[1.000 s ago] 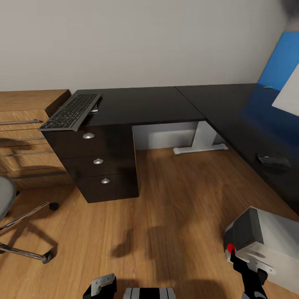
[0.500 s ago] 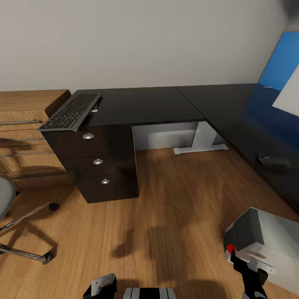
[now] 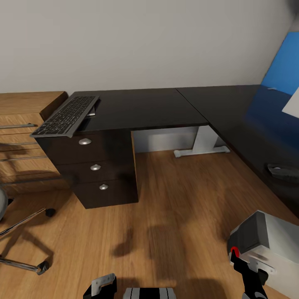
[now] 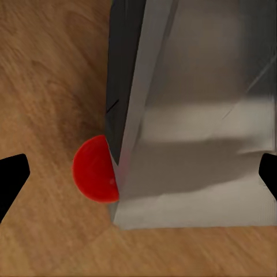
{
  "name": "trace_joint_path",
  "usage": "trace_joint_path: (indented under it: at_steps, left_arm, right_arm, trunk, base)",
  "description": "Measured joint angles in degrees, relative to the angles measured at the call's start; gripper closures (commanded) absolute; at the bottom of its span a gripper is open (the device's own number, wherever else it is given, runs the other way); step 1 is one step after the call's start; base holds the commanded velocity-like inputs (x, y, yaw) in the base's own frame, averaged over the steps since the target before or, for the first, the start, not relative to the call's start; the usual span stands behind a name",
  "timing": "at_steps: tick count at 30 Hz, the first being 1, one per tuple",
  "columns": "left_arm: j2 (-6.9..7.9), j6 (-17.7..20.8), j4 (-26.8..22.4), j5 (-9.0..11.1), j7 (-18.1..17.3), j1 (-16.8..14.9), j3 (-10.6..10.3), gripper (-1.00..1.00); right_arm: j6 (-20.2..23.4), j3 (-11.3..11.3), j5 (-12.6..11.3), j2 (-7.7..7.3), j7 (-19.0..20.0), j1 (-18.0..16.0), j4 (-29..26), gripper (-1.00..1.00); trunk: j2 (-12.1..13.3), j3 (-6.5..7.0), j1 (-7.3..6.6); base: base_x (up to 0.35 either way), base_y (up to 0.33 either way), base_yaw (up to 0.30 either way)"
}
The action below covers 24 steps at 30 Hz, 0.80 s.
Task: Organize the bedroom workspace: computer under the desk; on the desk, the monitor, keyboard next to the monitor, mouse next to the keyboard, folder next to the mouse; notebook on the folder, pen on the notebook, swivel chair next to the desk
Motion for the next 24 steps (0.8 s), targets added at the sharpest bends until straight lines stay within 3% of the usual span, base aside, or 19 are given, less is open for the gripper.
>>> trace_joint_path:
  at_steps: [8,17,24]
  left_arm:
    - [0.03,-0.1,0.0,0.0,0.0,0.0,0.0,-1.0]
    - [0.07,-0.1,0.0,0.0,0.0,0.0,0.0,-1.0]
    - [0.07,-0.1,0.0,0.0,0.0,0.0,0.1,-1.0]
  right_arm:
    - [0.0,0.0,0.0,0.0,0.0,0.0,0.0,-1.0]
    - [0.0,0.1,0.1,0.0,0.0,0.0,0.0,-1.0]
    - [0.0,0.2,0.2,-0.06,0.0,0.0,-0.1,-1.0]
  trunk:
    - [0.0,0.0,0.0]
    - [0.0,0.0,-0.02]
    - [0.0,0.0,0.0]
  base:
    - [0.016,0.0,0.0]
    - [0.204,0.0,0.0]
    - [0.045,0.0,0.0]
